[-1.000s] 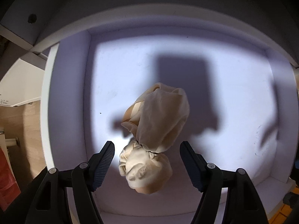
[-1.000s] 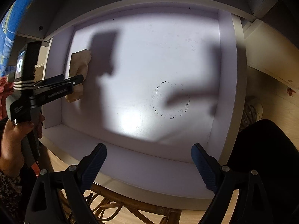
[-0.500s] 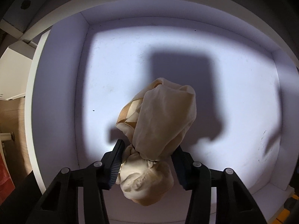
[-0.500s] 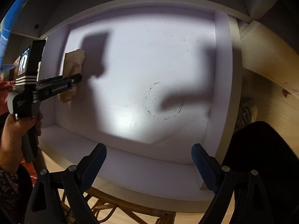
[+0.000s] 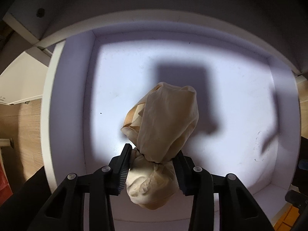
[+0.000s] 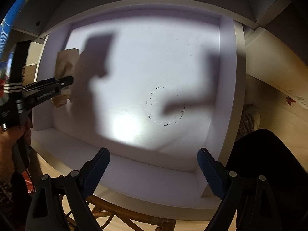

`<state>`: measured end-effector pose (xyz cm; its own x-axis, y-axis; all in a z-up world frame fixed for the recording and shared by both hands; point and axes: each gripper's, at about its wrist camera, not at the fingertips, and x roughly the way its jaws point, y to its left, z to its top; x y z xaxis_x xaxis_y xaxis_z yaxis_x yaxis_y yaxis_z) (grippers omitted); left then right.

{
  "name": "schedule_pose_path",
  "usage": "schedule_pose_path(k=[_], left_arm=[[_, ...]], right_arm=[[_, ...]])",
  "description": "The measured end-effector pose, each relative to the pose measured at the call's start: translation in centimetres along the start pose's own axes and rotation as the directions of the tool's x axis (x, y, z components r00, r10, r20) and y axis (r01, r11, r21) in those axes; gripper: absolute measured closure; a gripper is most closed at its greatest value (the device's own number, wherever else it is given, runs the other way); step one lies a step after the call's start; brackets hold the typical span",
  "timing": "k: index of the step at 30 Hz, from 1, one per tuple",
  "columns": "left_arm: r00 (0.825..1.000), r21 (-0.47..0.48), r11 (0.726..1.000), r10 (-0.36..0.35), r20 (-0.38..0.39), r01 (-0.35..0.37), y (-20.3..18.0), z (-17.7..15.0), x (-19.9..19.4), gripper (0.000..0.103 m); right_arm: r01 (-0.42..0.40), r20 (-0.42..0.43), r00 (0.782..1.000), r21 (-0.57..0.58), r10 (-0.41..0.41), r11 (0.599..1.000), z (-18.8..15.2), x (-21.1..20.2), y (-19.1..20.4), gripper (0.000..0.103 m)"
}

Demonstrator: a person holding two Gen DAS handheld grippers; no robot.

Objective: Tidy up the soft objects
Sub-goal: 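Close the left gripper on the beige stocking bundle, then lift the beige bundle out of the drawer and carry it over the tray with the left gripper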

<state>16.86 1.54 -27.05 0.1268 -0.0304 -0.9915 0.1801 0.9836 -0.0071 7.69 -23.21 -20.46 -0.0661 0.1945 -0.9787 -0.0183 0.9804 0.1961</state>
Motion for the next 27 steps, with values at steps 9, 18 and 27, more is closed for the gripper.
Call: schedule_pose_path(k=[9, 18, 27], left_arm=[[0.998, 0.02, 1.0, -0.017, 0.059, 0.016, 0.5, -1.6, -3.6, 0.062], [0.988, 0.068, 0.996, -0.07, 0.134, 0.062, 1.3, -4.6, -9.6, 0.062], [0.968, 0.136, 0.987, -0.109, 0.225, 0.08, 0.4, -7.0, -17.7, 0.062]], right_arm=[[0.017, 0.031, 0.999, -0.024, -0.017, 1.0, 0.1, -0.7, 0.4, 0.01], [0.045, 0.071, 0.997, -0.056, -0.041, 0.997, 0.2, -1.4, 0.9, 0.01], [0.063, 0.09, 0.994, -0.073, -0.056, 0.995, 0.3, -1.8, 1.4, 0.011]])
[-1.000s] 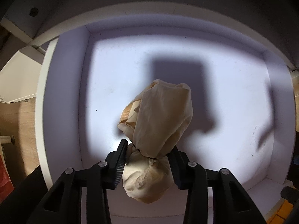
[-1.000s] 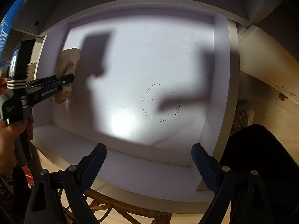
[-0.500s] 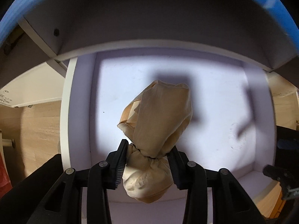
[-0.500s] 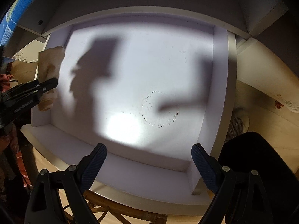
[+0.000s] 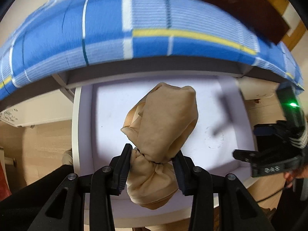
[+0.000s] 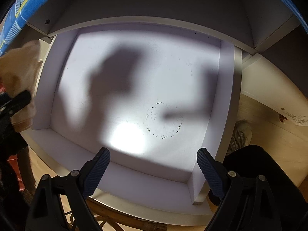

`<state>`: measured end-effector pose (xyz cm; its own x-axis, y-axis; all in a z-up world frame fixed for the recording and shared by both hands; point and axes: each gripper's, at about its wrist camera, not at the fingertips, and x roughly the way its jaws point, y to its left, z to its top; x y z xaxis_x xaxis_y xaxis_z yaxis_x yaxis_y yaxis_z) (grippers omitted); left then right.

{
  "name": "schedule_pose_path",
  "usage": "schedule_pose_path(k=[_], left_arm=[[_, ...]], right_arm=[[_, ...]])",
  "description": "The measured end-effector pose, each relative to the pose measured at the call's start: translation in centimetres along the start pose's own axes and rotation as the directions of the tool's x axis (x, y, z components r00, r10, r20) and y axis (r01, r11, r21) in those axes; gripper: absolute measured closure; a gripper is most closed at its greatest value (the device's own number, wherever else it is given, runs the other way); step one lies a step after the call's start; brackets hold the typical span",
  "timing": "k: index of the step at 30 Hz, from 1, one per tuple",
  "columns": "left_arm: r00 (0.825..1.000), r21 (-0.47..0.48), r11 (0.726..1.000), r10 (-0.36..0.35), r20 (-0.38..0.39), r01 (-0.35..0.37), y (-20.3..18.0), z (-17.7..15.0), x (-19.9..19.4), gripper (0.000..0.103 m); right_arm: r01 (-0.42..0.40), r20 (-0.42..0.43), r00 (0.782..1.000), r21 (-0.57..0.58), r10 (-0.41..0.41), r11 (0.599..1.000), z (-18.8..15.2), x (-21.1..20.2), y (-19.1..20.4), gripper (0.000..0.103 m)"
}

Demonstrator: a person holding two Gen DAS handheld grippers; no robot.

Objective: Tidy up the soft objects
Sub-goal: 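Lift the beige bundle out of the drawer and carry it over the tray with the left gripper, then lower the beige bundle into the gold tray and open the left gripper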

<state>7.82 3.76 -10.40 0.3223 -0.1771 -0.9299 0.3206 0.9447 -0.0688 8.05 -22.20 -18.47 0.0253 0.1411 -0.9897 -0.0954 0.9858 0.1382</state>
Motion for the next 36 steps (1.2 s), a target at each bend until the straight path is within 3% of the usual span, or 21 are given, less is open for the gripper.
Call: schedule_pose_path(k=[6, 12, 25, 32, 36], left_arm=[[0.999, 0.05, 0.999, -0.016, 0.043, 0.013, -3.8, 0.5, -0.2, 0.062], [0.994, 0.062, 0.997, -0.045, 0.099, 0.039, -4.9, 2.2, -3.9, 0.062], [0.957, 0.084, 0.99, -0.13, 0.259, 0.112, -7.6, 11.7, -12.1, 0.062], [0.955, 0.148, 0.988, -0.071, 0.286, 0.029, -8.9, 16.3, -12.8, 0.062], [0.962, 0.202, 0.978, -0.001, 0.273, -0.056, -9.3, 18.4, -11.5, 0.062]], right_arm=[[-0.001, 0.002, 1.0, -0.001, 0.001, 1.0, 0.0, 0.0, 0.0, 0.011], [-0.004, 0.004, 1.0, -0.004, 0.004, 1.0, -0.1, -0.1, -0.1, 0.011], [-0.022, 0.012, 1.0, -0.008, 0.022, 1.0, 0.0, -0.6, 0.3, 0.011], [-0.043, 0.018, 0.999, -0.001, 0.043, 0.999, 0.0, -0.9, 0.2, 0.011], [-0.053, 0.023, 0.998, -0.002, 0.053, 0.999, 0.0, -1.1, 0.3, 0.011]])
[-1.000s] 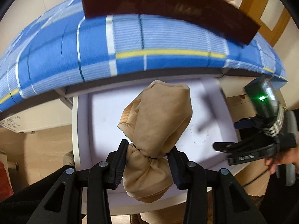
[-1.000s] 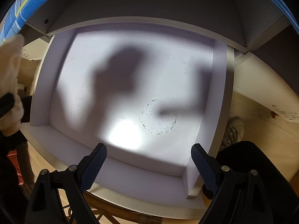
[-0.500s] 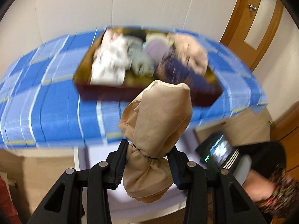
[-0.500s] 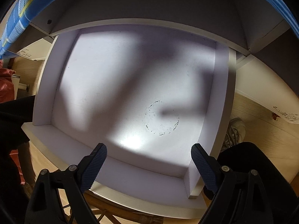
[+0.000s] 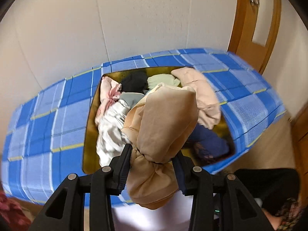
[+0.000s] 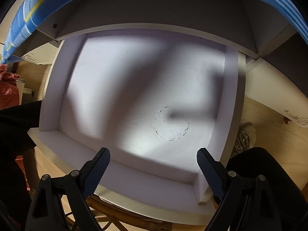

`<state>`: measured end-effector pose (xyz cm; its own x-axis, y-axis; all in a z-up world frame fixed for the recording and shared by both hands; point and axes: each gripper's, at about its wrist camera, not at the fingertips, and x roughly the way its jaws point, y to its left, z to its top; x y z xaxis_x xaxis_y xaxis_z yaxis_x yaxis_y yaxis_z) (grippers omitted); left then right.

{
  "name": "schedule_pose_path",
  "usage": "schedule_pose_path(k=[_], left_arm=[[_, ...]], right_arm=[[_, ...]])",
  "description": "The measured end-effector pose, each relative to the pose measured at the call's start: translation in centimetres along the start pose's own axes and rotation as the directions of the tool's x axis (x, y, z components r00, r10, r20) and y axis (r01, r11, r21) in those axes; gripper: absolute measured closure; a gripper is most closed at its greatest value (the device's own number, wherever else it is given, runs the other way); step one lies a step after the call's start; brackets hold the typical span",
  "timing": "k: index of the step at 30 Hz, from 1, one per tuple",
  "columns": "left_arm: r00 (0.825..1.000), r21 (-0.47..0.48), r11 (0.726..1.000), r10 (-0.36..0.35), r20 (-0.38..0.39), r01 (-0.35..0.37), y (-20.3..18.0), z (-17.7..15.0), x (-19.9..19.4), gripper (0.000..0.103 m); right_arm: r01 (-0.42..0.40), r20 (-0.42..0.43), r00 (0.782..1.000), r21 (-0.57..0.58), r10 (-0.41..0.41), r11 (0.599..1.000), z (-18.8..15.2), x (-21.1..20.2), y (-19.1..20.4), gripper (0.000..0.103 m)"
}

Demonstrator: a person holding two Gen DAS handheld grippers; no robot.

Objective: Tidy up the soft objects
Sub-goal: 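Lower the beige bundle into the gold tray and open the left gripper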

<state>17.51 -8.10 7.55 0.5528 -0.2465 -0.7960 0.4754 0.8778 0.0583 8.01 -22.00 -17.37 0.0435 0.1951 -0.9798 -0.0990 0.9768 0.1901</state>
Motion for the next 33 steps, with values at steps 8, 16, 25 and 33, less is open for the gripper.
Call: schedule_pose_path(k=[8, 16, 25, 33], left_arm=[[0.997, 0.145, 0.988, 0.059, -0.041, -0.053, -0.9, 1.2, 3.0, 0.062], [0.994, 0.346, 0.936, 0.087, -0.062, -0.061, -2.6, 1.3, 5.0, 0.062], [0.993, 0.328, 0.944, 0.009, -0.114, 0.029, -2.3, 0.6, 5.2, 0.057], [0.989, 0.126, 0.986, -0.097, -0.112, 0.111, 0.6, 1.2, 3.5, 0.056]], right_arm=[[0.009, 0.005, 1.0, -0.004, -0.009, 1.0, -0.1, -0.1, -0.1, 0.011], [0.0, 0.004, 1.0, -0.003, 0.0, 1.0, -0.1, -0.2, 0.0, 0.011], [-0.014, 0.0, 1.0, -0.005, 0.014, 1.0, -0.1, -0.2, 0.2, 0.011], [-0.019, -0.001, 1.0, -0.006, 0.019, 1.0, -0.1, -0.2, 0.4, 0.011]])
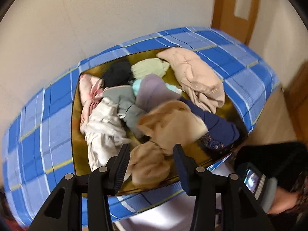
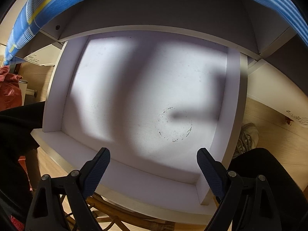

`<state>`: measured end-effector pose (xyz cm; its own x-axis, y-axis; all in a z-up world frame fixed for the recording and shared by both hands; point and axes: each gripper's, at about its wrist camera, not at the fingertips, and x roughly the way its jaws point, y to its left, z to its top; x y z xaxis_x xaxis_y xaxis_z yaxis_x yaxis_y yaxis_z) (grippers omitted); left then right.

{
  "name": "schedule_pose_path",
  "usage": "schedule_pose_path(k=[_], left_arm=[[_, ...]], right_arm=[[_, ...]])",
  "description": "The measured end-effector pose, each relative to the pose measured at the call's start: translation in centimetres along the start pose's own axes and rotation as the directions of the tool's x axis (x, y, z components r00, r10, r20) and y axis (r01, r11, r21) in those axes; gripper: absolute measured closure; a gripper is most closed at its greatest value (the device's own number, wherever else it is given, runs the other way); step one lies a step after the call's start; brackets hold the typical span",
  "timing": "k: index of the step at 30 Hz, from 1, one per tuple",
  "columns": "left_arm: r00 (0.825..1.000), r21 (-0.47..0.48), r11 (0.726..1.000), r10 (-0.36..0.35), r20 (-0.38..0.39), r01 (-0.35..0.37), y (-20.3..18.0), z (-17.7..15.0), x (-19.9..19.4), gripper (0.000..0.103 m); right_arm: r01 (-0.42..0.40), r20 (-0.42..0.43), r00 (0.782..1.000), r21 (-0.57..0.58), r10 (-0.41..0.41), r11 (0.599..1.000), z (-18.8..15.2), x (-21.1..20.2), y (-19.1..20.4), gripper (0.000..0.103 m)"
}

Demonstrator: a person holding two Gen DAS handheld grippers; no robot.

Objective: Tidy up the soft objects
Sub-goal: 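Lower the beige bundle into the gold tray and open the left gripper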

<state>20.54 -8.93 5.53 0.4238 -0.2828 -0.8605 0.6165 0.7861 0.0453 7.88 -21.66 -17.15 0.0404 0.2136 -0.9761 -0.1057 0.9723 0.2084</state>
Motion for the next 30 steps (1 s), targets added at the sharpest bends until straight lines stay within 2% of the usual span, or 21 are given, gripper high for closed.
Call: schedule_pose_path(k=[2, 4, 7, 9, 12, 13, 17, 21, 25, 27, 30], left_arm=[[1.0, -0.058, 0.998, -0.014, -0.018, 0.013, 0.9, -0.1, 0.1, 0.057], [0.999, -0.078, 0.997, -0.004, -0.039, 0.001, 1.3, -0.3, 0.4, 0.058], [0.99, -0.058, 0.993, 0.095, -0.101, -0.101, 1.7, -0.4, 1.6, 0.059], [0.987, -0.09, 0.988, 0.115, -0.109, -0.125, 2.2, -0.3, 1.7, 0.062], [0.999, -0.194, 0.981, 0.017, -0.032, -0.023, 2.6, 0.4, 0.6, 0.062], [1.0, -0.199, 0.98, 0.023, -0.018, -0.026, 2.2, 1.0, 0.4, 0.062], [0.995, -0.143, 0.985, 0.099, -0.022, -0.101, 0.4, 2.9, 1.6, 0.062], [0.986, -0.069, 0.987, 0.137, -0.1, -0.144, -1.1, 3.0, 4.2, 0.062], [0.986, 0.017, 0.993, 0.118, -0.119, -0.117, -2.6, 2.0, 4.9, 0.062], [0.987, 0.044, 0.996, 0.085, -0.133, -0.08, -3.2, 1.4, 4.9, 0.062], [0.99, 0.074, 0.994, 0.086, -0.113, -0.078, -3.8, 0.8, 4.1, 0.062]], right_arm=[[-0.001, 0.002, 1.0, 0.0, 0.001, 1.0, 0.0, -0.1, 0.0, 0.011], [-0.001, 0.002, 1.0, -0.003, 0.001, 1.0, 0.0, -0.1, 0.1, 0.011], [-0.003, 0.001, 1.0, -0.005, 0.003, 1.0, 0.1, -0.1, 0.1, 0.011], [-0.004, 0.003, 1.0, -0.005, 0.004, 1.0, 0.0, -0.1, 0.1, 0.011], [-0.005, 0.003, 1.0, -0.003, 0.005, 1.0, 0.0, -0.1, 0.2, 0.011], [-0.004, 0.002, 1.0, -0.003, 0.004, 1.0, 0.1, -0.1, 0.2, 0.011], [0.003, 0.002, 1.0, -0.009, -0.003, 1.0, 0.2, -0.1, 0.4, 0.011], [0.007, 0.011, 1.0, -0.003, -0.007, 1.0, 0.1, -0.3, 0.2, 0.011], [0.011, 0.035, 0.999, -0.001, -0.011, 1.0, 0.3, -0.9, 0.2, 0.011], [0.016, 0.046, 0.999, -0.008, -0.015, 1.0, 0.3, -1.1, 0.4, 0.011], [0.016, 0.047, 0.999, -0.013, -0.016, 1.0, 0.4, -1.0, 0.6, 0.011]])
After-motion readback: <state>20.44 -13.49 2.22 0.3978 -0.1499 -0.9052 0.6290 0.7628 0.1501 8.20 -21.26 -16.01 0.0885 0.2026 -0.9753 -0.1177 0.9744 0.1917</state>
